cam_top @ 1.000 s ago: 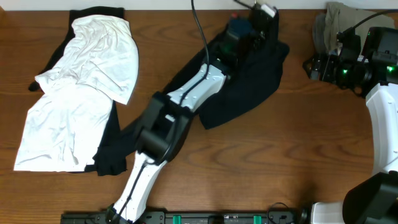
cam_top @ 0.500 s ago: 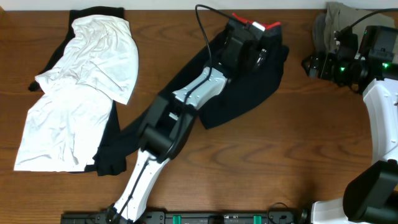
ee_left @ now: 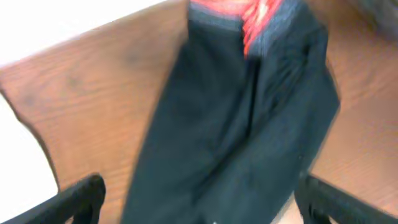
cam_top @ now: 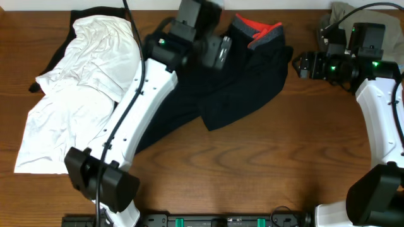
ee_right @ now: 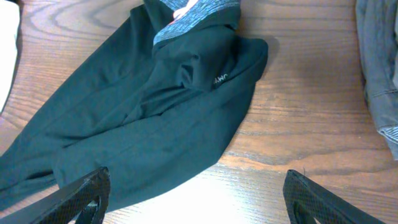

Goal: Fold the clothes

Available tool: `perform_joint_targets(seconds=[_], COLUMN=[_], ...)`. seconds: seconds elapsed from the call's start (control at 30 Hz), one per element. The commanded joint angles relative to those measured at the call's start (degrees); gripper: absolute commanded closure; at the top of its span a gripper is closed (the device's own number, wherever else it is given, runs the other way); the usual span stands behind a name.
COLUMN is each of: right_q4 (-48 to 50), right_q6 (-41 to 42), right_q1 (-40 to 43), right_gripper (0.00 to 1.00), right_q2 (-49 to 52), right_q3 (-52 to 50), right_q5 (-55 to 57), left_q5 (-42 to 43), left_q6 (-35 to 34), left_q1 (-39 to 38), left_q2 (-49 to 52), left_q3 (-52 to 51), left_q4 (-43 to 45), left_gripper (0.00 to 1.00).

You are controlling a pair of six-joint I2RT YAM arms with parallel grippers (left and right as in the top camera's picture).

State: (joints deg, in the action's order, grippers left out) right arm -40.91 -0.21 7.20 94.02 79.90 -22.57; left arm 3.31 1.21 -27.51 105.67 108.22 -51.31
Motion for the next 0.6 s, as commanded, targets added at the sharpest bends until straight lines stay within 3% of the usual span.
perform_joint_targets(seconds=[0.0,0.1,0.27,0.5,0.57], right_q4=[-0.24,-0.20,0.00,0.20,0.22], right_q6=[-0.02,-0.02,-0.04,-0.04,-0.04], right_q1=[-0.44,-0.44,-0.42,-0.42,-0.42], right_gripper=[0.13,0.13,0.13,0.13,0.13], right_q2=[0.22,0.22,0.22,0.22,0.22], right_q3=[0.90,0.90,0.90,0.90,0.90], right_q5=[0.04,0.04,0.07,0.04,0.07], left_q5=[2.69,2.71,2.71,2.73,2.73], left_q6=[-1.81,-8.87,-22.58,-30.36,-32.68], left_q1=[-0.59,-0.44,-0.52,-1.07,-1.49], left_q2=[4.04,5.42,5.68,5.68,5.68], left_q3=[-3.69,-8.22,-18.01,-26.93,-28.76], left_q4=[-7.39,-9.49,-4.24,3.50,6.54], left_gripper=[0.02,0.02,0.02,0.07,0.13])
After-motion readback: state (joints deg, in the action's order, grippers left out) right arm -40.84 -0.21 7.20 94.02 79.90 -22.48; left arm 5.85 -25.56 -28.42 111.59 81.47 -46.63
